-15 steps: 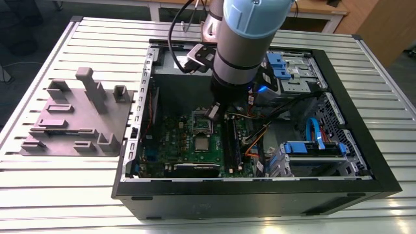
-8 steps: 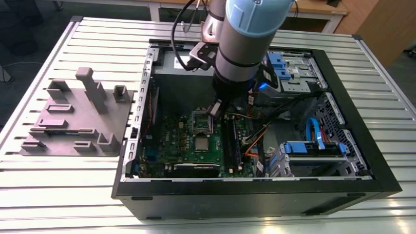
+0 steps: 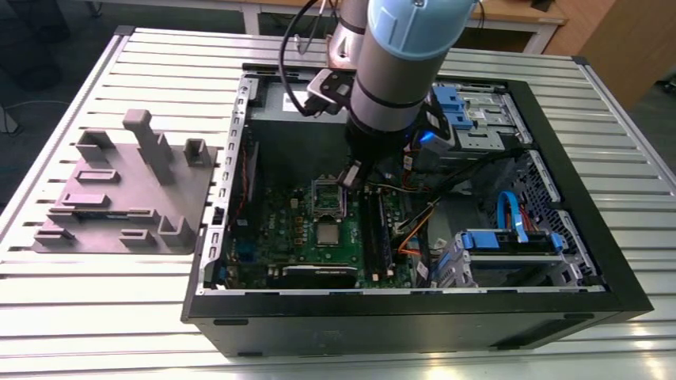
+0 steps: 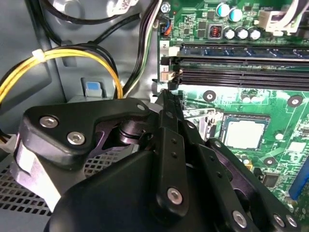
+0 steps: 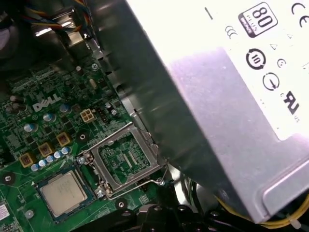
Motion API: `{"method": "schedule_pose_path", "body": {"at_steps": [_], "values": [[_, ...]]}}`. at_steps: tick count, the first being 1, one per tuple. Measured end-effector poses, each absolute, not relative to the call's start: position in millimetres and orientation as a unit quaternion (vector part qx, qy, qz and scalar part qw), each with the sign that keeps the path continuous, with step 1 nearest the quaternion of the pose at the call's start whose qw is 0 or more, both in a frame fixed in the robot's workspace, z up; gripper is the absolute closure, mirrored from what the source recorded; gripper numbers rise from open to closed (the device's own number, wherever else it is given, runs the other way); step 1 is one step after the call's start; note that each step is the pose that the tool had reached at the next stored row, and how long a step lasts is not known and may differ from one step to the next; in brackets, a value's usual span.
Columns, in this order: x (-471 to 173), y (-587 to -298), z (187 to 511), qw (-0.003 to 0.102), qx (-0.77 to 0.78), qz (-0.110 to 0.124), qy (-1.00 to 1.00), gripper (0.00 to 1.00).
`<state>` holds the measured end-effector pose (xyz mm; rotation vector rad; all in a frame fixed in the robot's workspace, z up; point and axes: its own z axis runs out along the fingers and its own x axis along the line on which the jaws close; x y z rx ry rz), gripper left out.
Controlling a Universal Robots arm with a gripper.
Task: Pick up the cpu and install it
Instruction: 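Close the cpu cover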
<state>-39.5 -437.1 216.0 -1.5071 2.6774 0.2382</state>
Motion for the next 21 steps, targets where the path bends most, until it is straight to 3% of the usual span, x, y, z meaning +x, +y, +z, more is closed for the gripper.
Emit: {"method": "schedule_pose_path", "body": {"at_steps": [5,11,21], "values": [[-39,-435,215,0.030,-0.490,0.078,0.868,0.90],[-39,-435,211,0.048,-0.488,0.109,0.864,0.90],[-41,-435,201,0.053,-0.488,0.118,0.863,0.90]]}}
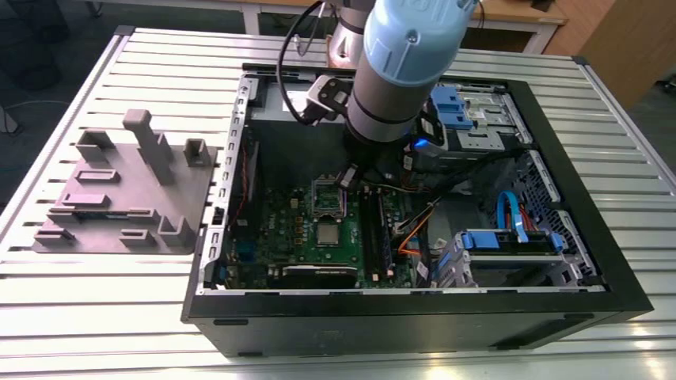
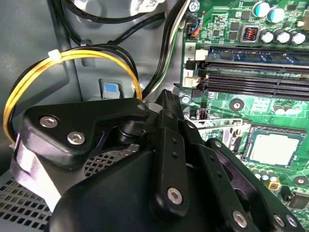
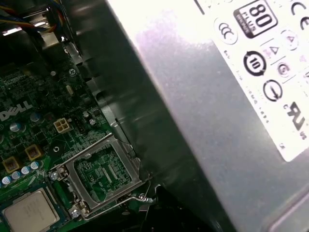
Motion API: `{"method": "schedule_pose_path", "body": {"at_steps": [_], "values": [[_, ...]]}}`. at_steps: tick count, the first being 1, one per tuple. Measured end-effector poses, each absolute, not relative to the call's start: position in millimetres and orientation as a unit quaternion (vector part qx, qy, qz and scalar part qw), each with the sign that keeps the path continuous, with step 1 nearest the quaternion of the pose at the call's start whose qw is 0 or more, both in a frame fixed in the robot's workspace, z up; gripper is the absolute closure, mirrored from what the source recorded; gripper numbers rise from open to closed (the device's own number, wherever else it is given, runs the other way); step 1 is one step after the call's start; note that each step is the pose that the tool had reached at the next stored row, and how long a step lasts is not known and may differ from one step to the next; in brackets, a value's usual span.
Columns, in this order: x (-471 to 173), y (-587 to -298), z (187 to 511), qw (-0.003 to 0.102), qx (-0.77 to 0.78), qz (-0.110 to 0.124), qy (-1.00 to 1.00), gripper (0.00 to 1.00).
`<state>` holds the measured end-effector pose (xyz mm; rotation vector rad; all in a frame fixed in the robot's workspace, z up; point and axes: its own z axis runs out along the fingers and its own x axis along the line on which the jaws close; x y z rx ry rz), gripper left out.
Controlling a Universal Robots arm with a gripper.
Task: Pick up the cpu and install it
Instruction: 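Close the cpu cover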
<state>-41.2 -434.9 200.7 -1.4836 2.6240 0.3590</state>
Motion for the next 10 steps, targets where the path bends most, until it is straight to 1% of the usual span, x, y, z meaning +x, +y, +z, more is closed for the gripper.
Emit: {"method": "schedule_pose_path", "body": {"at_steps": [10], "values": [[-43.6,-435.0,195.9,0.053,-0.488,0.118,0.863,0.90]]}}
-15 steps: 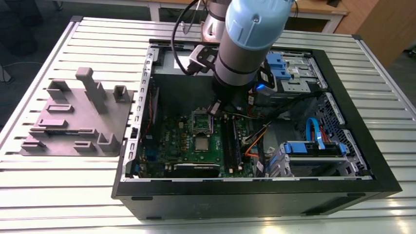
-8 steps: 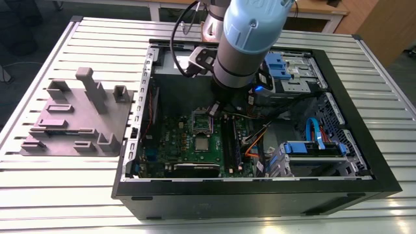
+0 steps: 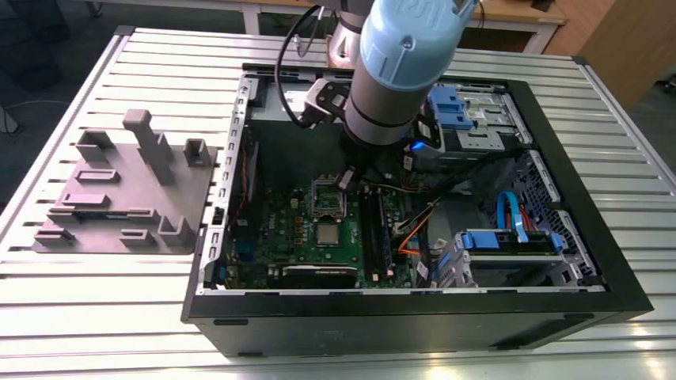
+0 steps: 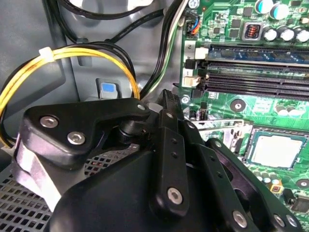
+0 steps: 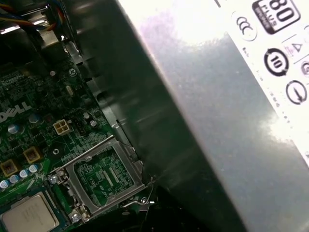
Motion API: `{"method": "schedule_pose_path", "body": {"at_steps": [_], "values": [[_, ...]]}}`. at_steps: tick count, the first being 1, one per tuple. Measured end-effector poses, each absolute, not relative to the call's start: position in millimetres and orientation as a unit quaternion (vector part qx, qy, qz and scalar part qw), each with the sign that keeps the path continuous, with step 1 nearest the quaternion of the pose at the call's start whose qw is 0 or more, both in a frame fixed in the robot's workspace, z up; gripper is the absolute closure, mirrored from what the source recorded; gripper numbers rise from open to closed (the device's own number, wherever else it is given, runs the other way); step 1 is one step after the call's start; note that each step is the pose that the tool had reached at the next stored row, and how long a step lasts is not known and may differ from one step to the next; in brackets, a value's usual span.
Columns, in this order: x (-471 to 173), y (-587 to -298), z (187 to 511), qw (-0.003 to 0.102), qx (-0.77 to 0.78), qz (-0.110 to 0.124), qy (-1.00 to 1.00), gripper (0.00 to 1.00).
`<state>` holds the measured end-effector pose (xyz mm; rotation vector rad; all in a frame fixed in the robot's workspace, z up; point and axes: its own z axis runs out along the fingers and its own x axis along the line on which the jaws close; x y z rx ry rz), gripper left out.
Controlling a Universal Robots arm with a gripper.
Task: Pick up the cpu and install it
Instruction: 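Close the cpu cover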
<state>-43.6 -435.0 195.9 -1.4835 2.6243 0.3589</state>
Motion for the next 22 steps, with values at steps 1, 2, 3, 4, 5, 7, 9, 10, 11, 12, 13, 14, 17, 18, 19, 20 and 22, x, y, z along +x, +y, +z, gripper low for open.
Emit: {"method": "schedule_pose_path", "body": {"at_steps": [1,2,3,4,5,7,9,10,11,12,13,14,17,18,19,20,22], "values": [[-43.8,-435.0,195.8,0.053,-0.488,0.118,0.863,0.90],[-43.8,-434.9,195.8,0.052,-0.488,0.118,0.863,0.90],[-43.8,-434.9,195.6,0.052,-0.488,0.117,0.863,0.90],[-43.9,-434.9,195.6,0.051,-0.488,0.116,0.864,0.90],[-43.9,-434.9,195.6,0.050,-0.488,0.116,0.864,0.90],[-43.9,-434.9,195.7,0.047,-0.488,0.114,0.864,0.90],[-44.0,-434.9,195.7,0.044,-0.488,0.112,0.865,0.90],[-44.0,-435.0,195.9,0.044,-0.488,0.112,0.865,0.90],[-44.1,-435.0,196.1,0.044,-0.488,0.112,0.865,0.90],[-44.2,-434.9,196.5,0.043,-0.488,0.112,0.865,0.90],[-44.4,-434.9,196.9,0.043,-0.488,0.112,0.865,0.90],[-44.5,-434.9,197.3,0.042,-0.488,0.111,0.865,0.90],[-45.0,-435.0,199.1,0.040,-0.488,0.110,0.865,0.90],[-45.2,-434.9,199.9,0.040,-0.488,0.109,0.865,0.90],[-45.4,-434.9,200.4,0.039,-0.488,0.109,0.865,0.90],[-45.6,-434.9,200.9,0.039,-0.488,0.108,0.865,0.90],[-46.0,-434.9,202.0,0.037,-0.488,0.106,0.866,0.90]]}}
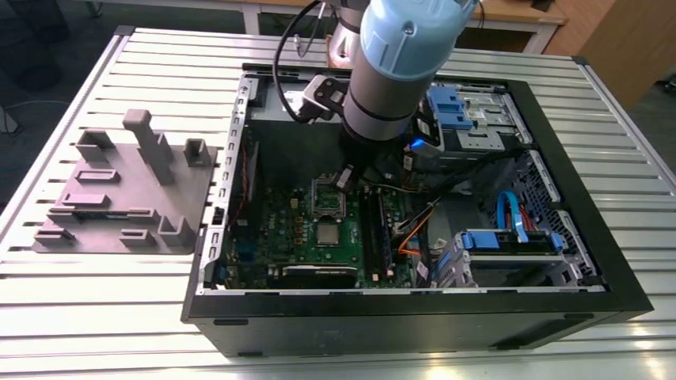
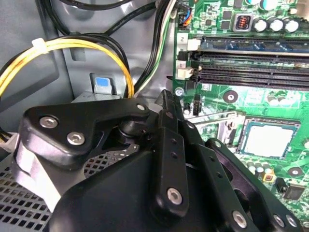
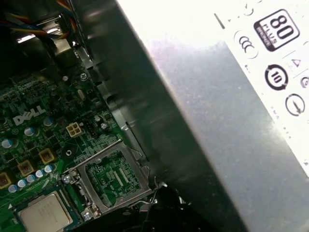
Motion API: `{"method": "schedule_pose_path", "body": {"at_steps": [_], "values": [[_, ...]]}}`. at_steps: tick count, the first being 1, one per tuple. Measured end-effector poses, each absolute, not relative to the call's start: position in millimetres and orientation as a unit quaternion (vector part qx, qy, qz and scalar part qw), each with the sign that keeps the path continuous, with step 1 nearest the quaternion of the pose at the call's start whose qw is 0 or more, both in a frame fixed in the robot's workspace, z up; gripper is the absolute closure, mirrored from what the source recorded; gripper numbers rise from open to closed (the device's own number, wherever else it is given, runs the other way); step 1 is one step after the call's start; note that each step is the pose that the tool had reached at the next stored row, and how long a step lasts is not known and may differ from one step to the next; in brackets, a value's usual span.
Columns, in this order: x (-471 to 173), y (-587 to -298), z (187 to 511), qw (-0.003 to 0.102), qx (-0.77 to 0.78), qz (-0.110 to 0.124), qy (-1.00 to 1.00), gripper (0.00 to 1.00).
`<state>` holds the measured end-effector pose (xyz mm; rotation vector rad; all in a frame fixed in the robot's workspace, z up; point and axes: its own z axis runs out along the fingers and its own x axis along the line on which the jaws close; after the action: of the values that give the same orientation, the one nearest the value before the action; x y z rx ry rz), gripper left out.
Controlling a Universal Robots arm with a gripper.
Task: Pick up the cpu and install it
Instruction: 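Close the cpu cover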
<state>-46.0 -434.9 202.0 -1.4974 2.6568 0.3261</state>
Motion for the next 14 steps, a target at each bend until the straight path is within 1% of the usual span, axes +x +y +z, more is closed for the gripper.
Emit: {"method": "schedule_pose_path", "body": {"at_steps": [7,14], "values": [[-46.6,-435.0,206.2,0.030,-0.488,0.097,0.867,0.90],[-47.1,-434.9,212.5,0.027,-0.488,0.092,0.867,0.90]]}}
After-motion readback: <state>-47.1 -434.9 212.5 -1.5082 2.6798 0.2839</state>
